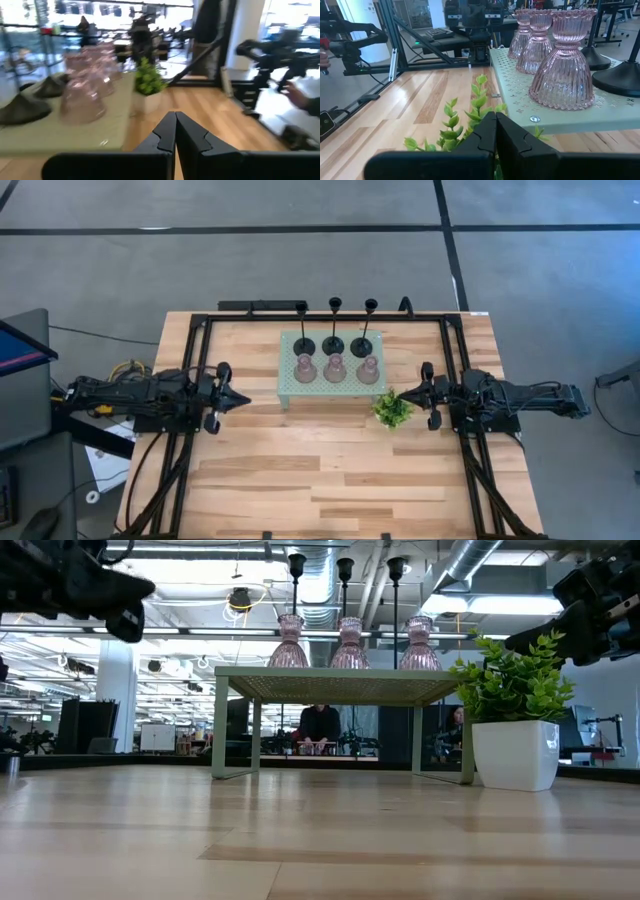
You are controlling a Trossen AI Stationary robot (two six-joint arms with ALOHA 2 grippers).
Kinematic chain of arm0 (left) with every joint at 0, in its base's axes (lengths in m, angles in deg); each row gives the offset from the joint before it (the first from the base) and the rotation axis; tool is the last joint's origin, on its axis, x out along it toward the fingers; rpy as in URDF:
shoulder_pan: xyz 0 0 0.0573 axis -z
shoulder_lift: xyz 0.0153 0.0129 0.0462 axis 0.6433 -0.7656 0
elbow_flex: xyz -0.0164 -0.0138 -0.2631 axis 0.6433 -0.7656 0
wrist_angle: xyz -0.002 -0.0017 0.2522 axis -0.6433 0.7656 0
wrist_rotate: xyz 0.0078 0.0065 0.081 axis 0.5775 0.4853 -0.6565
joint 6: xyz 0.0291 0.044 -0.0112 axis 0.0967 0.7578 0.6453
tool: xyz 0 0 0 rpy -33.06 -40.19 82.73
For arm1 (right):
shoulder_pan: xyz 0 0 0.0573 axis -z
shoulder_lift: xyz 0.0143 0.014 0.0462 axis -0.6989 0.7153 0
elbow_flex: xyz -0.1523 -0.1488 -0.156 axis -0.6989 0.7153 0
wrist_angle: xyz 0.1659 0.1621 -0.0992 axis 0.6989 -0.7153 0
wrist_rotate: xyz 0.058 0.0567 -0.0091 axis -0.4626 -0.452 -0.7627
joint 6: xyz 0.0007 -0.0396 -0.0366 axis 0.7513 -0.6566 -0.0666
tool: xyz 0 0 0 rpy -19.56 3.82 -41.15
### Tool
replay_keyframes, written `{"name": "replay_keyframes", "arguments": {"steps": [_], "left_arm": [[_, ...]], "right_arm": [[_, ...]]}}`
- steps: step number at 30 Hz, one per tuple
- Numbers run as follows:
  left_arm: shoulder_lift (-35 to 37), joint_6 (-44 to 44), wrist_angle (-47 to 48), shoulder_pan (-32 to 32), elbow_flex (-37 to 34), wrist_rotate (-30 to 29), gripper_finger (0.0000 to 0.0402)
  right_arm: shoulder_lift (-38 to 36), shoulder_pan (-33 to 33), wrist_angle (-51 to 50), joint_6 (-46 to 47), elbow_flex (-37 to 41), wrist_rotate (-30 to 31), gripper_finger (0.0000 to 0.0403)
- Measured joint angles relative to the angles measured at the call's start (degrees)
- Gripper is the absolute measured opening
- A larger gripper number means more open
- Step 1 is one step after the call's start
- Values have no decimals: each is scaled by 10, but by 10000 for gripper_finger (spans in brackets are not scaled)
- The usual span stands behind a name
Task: Pick & Place candle stick holders
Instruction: Return to Home Position
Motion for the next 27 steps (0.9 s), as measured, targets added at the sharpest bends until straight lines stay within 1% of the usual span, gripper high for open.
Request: {"name": "replay_keyframes", "arguments": {"steps": [3,15,22,27], "left_arm": [[-1,1,-1,0,-14,-28,7],[0,2,-16,0,-64,-29,7],[0,21,-15,0,-65,-29,7],[0,-6,-21,0,-65,-29,7]], "right_arm": [[0,0,0,0,0,0,0],[0,0,0,0,0,0,0],[0,0,0,0,0,0,0],[0,0,0,0,0,0,0]]}}
